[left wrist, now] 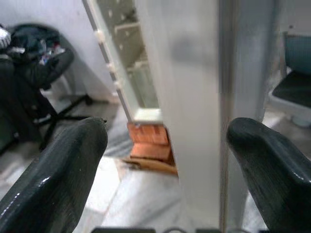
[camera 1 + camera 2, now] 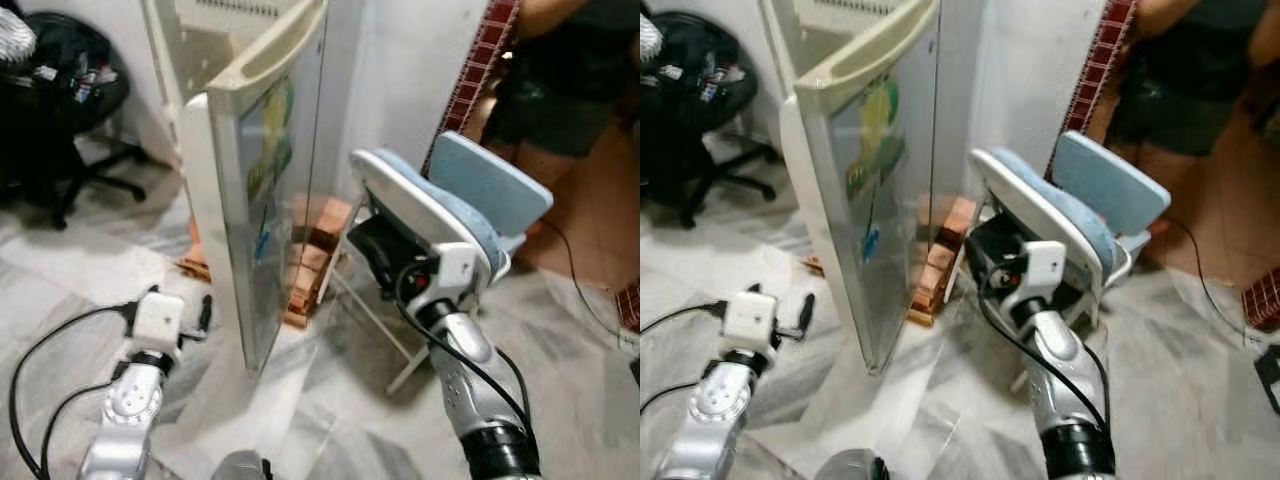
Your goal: Restocking fridge
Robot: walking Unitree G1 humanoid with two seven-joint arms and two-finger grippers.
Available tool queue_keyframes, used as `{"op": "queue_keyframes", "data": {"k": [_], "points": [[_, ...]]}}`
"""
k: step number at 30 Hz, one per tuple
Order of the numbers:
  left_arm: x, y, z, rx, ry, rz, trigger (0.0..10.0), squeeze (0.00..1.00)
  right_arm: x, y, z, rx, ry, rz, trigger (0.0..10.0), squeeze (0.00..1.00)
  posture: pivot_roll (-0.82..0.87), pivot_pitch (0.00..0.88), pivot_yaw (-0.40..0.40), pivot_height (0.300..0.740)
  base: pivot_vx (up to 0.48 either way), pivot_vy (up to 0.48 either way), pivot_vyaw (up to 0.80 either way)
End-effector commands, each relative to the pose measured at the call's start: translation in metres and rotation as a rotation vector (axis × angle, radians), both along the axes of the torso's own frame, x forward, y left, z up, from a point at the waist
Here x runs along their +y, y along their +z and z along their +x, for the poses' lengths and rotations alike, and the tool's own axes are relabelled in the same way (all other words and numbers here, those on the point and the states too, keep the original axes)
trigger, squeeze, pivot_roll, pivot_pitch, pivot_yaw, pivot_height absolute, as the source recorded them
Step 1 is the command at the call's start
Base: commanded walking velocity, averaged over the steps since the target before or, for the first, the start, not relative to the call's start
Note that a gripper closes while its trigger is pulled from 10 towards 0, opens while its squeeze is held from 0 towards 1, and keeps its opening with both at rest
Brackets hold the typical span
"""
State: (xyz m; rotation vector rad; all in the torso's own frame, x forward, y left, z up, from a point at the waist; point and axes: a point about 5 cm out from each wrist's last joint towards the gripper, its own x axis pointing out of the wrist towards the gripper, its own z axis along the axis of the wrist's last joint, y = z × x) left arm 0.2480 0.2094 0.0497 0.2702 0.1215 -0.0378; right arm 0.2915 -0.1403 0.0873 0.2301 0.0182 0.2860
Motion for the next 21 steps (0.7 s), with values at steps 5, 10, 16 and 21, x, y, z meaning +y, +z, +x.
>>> {"op": "queue_keyframes", "data": {"k": [5,10,16,21], "points": [[-0.004,-0.002,0.000,0.009,-0.012,-0.012,10.0,0.00,-0.017,-0.005,-0.003,0.016,-0.073,-0.034,10.0,0.00,0.09,0.000,-0.053,0.740,0.000,0.480,0.00],[-0.004,-0.002,0.001,0.006,-0.016,-0.013,10.0,0.00,-0.020,-0.007,-0.004,0.015,-0.110,-0.050,10.0,0.00,0.08,0.000,-0.051,0.740,0.000,0.480,0.00],[-0.002,0.005,0.004,-0.036,-0.021,-0.027,10.0,0.00,-0.023,-0.011,-0.006,0.025,-0.145,-0.059,10.0,0.00,0.08,0.000,-0.052,0.740,0.000,0.480,0.00],[-0.001,0.007,0.006,-0.047,-0.018,-0.031,10.0,0.00,-0.024,-0.014,-0.006,0.031,-0.161,-0.076,10.0,0.00,0.08,0.000,-0.054,0.740,0.000,0.480,0.00]]}}
